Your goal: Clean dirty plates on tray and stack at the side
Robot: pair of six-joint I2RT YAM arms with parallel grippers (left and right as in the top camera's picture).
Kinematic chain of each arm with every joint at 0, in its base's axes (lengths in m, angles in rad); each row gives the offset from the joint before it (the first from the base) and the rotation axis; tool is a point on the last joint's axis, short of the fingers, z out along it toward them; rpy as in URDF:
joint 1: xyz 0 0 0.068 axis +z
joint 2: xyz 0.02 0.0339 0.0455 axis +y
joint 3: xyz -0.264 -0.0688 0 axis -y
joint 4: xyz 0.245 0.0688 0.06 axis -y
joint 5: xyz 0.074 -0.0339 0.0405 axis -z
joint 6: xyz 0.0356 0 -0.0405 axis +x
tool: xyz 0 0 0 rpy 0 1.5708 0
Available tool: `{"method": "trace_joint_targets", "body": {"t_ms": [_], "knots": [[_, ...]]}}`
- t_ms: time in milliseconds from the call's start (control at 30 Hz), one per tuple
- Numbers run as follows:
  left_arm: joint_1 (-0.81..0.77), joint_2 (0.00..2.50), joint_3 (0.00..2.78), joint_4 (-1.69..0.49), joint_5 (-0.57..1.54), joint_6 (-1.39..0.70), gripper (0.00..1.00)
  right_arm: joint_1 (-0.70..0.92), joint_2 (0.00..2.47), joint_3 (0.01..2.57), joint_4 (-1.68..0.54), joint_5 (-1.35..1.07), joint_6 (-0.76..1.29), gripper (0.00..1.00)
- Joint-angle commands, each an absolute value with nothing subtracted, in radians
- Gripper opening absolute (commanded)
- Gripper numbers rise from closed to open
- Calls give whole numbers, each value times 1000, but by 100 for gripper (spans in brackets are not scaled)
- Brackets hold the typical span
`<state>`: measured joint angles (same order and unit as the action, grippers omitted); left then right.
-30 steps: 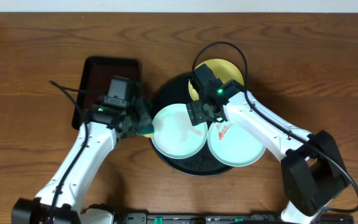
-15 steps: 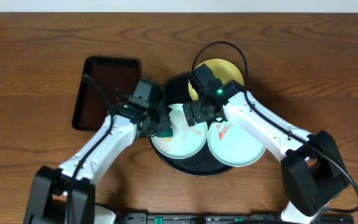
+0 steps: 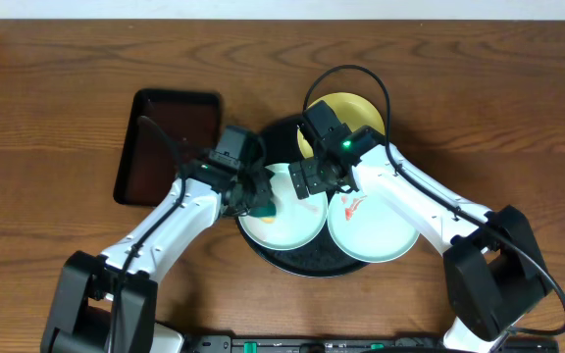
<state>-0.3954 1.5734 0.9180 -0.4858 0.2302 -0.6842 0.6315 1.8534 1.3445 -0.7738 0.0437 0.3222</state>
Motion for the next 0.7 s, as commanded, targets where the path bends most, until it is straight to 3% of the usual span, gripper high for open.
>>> {"method": "trace_joint_targets", "body": {"t_ms": [0,67,167,333,467,667], "knots": [[-438,1577,918,-475,224,-694,8,630,1846,1344,-774,63,329,99],[-456,1577,918,-465,217,-694,8,630,1846,1344,-777,62,329,99],[-472,1577,918,-458,173,-710,8,629,1847,1343,-788,63,329,79],[-477,1577,914,-457,164,-721,8,627,1859,1337,-794,47,329,80],[-477,1577,902,-448,163,-739,8,627,1885,1337,-788,10,327,59],[-477,1577,899,-445,163,-739,8,628,1956,1337,-780,-22,328,41]]}}
